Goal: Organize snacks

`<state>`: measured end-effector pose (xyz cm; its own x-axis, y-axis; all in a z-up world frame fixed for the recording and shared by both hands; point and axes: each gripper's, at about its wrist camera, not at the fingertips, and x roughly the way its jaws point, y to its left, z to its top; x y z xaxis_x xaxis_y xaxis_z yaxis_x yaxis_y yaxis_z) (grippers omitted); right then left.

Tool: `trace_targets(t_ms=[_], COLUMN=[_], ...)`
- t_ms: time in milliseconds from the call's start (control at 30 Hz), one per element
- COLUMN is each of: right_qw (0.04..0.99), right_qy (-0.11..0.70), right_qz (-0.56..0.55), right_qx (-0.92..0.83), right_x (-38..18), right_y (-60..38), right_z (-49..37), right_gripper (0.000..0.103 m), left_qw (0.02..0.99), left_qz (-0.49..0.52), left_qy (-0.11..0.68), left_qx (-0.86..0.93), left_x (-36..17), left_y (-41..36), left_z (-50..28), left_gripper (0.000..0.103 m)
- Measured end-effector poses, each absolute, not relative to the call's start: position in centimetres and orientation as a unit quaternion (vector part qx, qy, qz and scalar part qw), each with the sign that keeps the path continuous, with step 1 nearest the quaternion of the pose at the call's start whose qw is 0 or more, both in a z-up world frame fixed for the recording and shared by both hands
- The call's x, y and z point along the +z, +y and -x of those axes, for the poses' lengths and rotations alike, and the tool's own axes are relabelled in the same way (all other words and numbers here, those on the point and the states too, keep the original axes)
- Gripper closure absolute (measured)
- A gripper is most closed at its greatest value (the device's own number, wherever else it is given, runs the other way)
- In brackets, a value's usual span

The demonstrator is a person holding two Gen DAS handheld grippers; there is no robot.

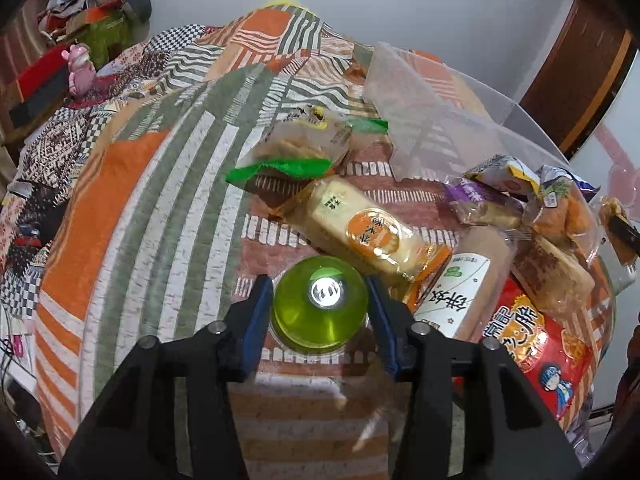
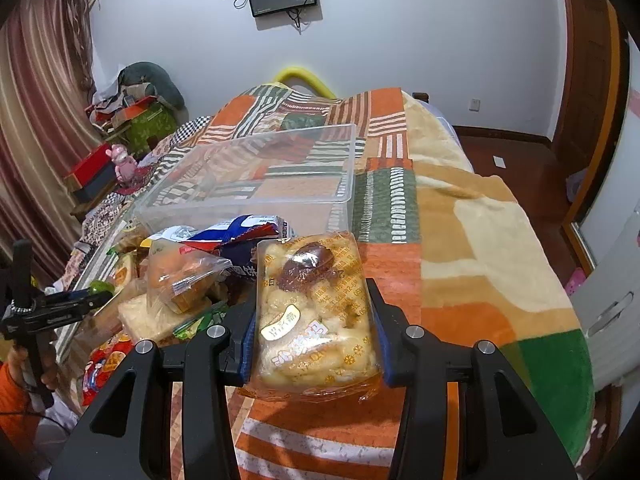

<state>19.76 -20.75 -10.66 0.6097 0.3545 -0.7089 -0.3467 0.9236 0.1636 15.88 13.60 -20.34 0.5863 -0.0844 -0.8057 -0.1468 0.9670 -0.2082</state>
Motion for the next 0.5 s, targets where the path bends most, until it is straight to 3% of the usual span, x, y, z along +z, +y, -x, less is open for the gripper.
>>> trace_targets(t_ms=[233,500], right_qw=[0.901,0.912], right_qy=[0.389,0.357], right_qz=[-0.009,-0.008], right_qx=[0.193,0.201], right_x=[-10.3,-8.2], right_y=[-20.9,-20.4], right_z=[-19.8,-20.8], right_gripper=[0.061,0.061], left_qw=[0.894,0.918], left_qz=[0.105,0.102], left_qy=[0.435,0.383], left_qx=[0.019,0.013], left_x=[-19.1,-14.0], left_y=[12.2,12.0], left_z=[-14.5,-14.2], left_gripper=[0.057,0.057])
